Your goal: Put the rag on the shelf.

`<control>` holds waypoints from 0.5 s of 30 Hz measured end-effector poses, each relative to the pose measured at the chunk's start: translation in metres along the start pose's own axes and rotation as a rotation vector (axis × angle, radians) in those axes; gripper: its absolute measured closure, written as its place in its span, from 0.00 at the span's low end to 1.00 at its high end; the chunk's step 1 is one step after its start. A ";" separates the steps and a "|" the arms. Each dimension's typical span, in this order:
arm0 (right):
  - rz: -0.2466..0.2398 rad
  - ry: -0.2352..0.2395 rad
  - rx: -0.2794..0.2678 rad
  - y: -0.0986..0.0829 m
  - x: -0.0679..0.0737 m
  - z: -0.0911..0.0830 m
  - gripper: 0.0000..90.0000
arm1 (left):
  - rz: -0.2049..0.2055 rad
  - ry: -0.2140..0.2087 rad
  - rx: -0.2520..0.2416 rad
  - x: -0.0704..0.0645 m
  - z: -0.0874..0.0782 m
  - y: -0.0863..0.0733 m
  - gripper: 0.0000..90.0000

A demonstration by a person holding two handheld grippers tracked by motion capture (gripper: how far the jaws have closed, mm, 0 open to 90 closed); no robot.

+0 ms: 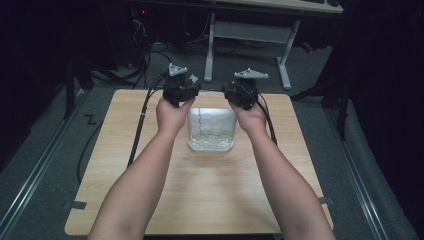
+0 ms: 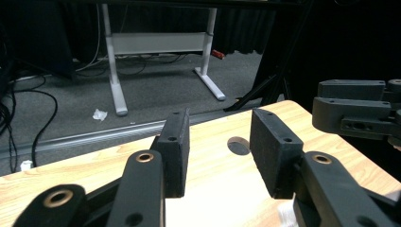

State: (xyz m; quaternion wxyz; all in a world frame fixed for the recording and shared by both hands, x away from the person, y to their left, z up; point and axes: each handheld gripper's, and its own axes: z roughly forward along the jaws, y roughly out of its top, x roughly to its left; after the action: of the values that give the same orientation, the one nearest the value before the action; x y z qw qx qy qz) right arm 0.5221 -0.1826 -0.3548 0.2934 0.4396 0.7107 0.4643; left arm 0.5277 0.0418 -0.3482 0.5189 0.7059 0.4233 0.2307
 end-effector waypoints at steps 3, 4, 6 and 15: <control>-0.004 -0.001 0.000 -0.003 0.001 -0.006 0.68 | -0.007 0.001 0.000 -0.004 -0.005 -0.002 0.63; -0.008 -0.002 0.000 -0.004 0.001 -0.008 0.66 | -0.011 -0.005 0.004 -0.005 -0.006 -0.003 0.62; -0.009 0.001 -0.002 -0.005 0.002 -0.012 0.62 | -0.003 -0.006 0.006 -0.008 -0.008 -0.005 0.59; -0.055 -0.009 -0.016 -0.012 0.005 -0.038 0.58 | 0.048 0.000 0.008 -0.012 -0.026 -0.019 0.55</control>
State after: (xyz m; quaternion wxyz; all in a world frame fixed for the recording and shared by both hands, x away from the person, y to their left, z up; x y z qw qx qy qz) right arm 0.4841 -0.1956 -0.3507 0.3126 0.4194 0.7177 0.4597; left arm 0.4945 0.0473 -0.3551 0.5102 0.7179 0.4074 0.2414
